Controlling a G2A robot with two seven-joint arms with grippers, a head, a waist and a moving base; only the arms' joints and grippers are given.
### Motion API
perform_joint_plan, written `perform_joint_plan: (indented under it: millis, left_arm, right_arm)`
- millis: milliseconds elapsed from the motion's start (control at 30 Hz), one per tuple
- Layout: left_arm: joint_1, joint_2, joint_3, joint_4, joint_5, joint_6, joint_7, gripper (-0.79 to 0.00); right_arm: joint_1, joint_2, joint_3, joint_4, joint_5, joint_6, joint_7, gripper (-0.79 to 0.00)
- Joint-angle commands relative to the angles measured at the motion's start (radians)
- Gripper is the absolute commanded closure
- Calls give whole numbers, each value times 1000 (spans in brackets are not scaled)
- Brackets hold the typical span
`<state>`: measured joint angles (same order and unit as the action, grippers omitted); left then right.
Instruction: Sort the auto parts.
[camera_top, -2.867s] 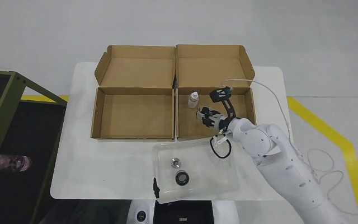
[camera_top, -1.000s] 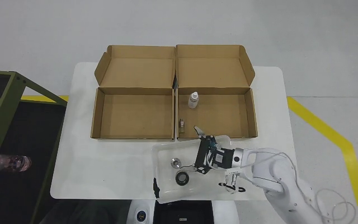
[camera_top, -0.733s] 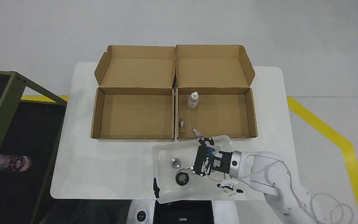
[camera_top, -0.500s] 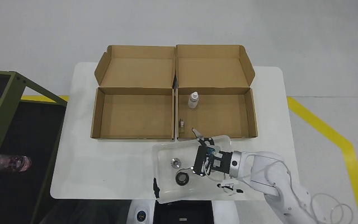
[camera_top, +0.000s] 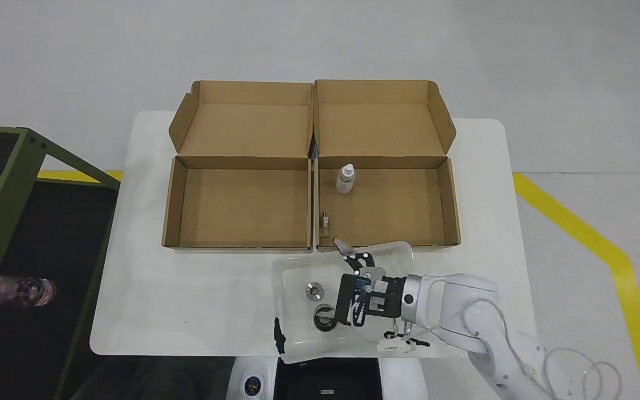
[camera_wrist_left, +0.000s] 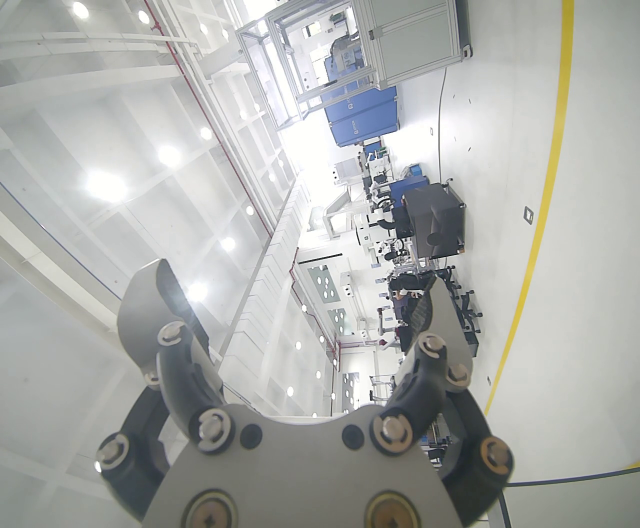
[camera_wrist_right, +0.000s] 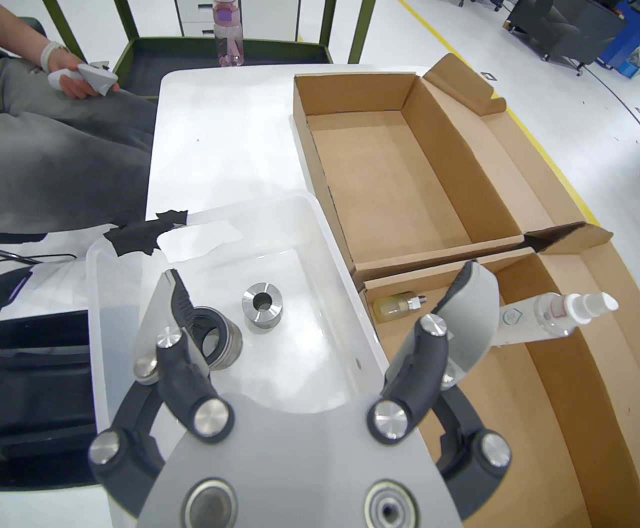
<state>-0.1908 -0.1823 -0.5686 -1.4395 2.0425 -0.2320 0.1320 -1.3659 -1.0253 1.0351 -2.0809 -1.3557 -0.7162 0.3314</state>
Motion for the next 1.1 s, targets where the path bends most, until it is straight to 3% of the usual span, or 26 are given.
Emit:
perform_joint_plan:
  millis: [0,200,367,767,833,1067]
  left_arm:
    - [0,0,0,0,0,0,0,-785]
    - [0,0,0,0,0,0,0,-785]
    - [0,0,0,0,0,0,0,-785]
    - [0,0,0,0,0,0,0,-785]
    - [0,0,0,0,0,0,0,-785]
    - [0,0,0,0,0,0,0,-785]
  right_arm:
    - [9,-3,-24,4,-16,1,6,-785]
    - [38,-14,-79,26,-15,6,41,-763]
    - [58,-20,-113,34,-9,-9,82,-619]
    - [96,-28,-133,59,31,10,190,-566]
    - [102,-29,-136,60,40,17,210,-499]
    - [126,-35,-153,67,62,24,276,-406]
